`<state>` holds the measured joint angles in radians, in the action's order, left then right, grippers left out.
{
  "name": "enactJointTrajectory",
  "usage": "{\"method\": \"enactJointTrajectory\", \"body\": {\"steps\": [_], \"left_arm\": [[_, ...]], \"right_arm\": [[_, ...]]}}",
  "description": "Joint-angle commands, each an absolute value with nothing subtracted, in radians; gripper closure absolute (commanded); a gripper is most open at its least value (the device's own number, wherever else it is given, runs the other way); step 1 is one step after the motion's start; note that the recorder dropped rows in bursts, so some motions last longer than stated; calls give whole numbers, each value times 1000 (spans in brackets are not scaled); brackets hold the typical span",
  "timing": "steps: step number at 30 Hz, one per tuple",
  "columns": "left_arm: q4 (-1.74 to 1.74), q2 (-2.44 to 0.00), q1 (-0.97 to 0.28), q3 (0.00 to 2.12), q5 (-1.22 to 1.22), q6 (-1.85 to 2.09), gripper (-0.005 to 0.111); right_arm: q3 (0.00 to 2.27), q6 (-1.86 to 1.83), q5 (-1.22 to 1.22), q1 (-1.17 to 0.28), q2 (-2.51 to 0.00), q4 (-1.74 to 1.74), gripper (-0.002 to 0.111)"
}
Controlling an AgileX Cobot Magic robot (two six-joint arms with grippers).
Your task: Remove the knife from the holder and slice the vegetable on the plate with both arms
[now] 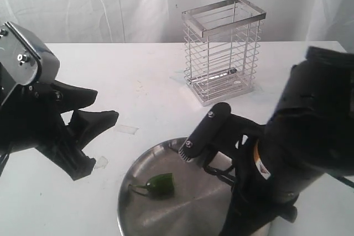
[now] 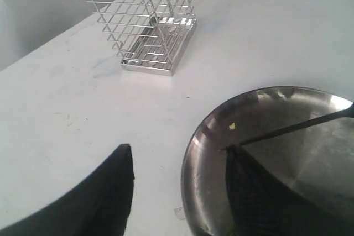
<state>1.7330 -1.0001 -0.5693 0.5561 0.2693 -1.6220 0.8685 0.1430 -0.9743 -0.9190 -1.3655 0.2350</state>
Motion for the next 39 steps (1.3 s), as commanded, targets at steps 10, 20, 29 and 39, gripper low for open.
{"method": "enactJointTrajectory", "body": {"steps": [10,20,29,39], "left_arm": [[1744,-1067,-571,548,398,-1652,54],[1744,-1273,-571,548,386,-1461,41],[1744,-1421,-571,596,426,-1350,41],[1744,-1613,-571,731,464,-1350,41]], "right_arm": [[673,428,-678,-919,-1272,171,108],[537,501,-428,-916,-1272,162,108],[487,564,-378,-877,-1272,220,108],[485,562,-353,-877,-1270,220,108]]}}
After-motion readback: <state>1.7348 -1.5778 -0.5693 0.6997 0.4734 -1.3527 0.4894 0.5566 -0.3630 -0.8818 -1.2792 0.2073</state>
